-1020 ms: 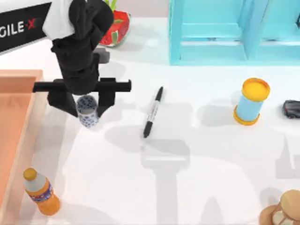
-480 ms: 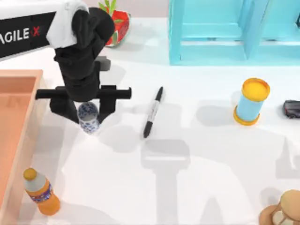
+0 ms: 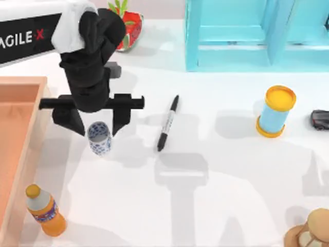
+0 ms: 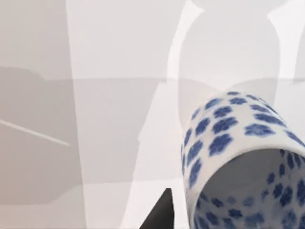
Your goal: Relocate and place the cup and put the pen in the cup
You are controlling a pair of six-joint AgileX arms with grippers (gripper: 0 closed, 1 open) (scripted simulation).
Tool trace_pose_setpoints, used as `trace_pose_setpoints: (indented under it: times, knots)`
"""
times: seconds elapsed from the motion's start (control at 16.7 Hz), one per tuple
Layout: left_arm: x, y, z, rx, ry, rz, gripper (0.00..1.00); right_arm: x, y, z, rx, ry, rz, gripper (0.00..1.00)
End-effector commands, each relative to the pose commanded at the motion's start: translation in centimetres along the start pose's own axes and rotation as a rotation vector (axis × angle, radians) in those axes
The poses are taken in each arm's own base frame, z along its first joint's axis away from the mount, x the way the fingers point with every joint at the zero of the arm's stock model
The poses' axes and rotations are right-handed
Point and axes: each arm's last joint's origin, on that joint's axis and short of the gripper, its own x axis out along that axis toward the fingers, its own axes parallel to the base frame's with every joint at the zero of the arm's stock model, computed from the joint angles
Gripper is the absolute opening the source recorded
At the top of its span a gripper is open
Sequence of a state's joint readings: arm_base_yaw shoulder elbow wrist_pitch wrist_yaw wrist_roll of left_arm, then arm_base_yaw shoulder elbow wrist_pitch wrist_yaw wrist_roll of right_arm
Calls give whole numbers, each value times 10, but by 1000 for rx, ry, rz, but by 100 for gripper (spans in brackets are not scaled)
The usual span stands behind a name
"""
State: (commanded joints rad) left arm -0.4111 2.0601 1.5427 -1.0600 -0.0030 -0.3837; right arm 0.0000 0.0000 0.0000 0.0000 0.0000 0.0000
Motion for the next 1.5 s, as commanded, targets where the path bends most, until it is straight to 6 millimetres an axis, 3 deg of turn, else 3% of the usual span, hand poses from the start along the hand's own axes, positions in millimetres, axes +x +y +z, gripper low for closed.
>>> trace_pose_setpoints:
  times: [0.12, 0.18, 0.84, 1.02, 1.32, 1.5]
  knots:
    - [0, 0, 0, 0, 0, 0, 98, 0, 0, 0, 0, 0, 0, 100]
    - [0, 0, 0, 0, 0, 0, 100, 0, 0, 0, 0, 0, 0, 100]
    - [-8, -1, 3, 0, 4, 2, 100, 0, 0, 0, 0, 0, 0, 100]
    - [-37, -5, 9, 2, 10, 5, 100, 0, 0, 0, 0, 0, 0, 100]
    - [-118, -3, 8, 1, 3, 2, 100, 0, 0, 0, 0, 0, 0, 100]
    - [-145, 0, 1, 0, 1, 1, 100, 0, 0, 0, 0, 0, 0, 100]
